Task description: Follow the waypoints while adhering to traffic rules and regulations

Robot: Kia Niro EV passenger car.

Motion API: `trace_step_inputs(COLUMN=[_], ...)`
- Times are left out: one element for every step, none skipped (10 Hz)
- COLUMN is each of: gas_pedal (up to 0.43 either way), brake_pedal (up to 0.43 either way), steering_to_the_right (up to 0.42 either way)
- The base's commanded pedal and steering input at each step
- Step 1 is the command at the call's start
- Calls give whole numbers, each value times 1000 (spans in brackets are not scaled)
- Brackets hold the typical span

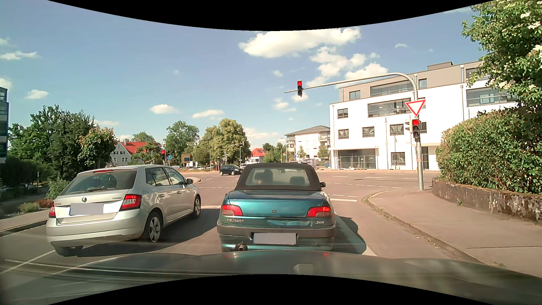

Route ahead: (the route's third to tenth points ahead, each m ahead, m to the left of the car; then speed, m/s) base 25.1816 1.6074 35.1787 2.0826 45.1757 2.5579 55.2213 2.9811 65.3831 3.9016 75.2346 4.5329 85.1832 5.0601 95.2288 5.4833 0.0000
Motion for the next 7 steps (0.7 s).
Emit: trace_step_inputs(gas_pedal=[0,0,0,0,0,0,0], brake_pedal=[659,652,652,652,652,659,652], steering_to_the_right=[4,4,4,4,4,4,4])
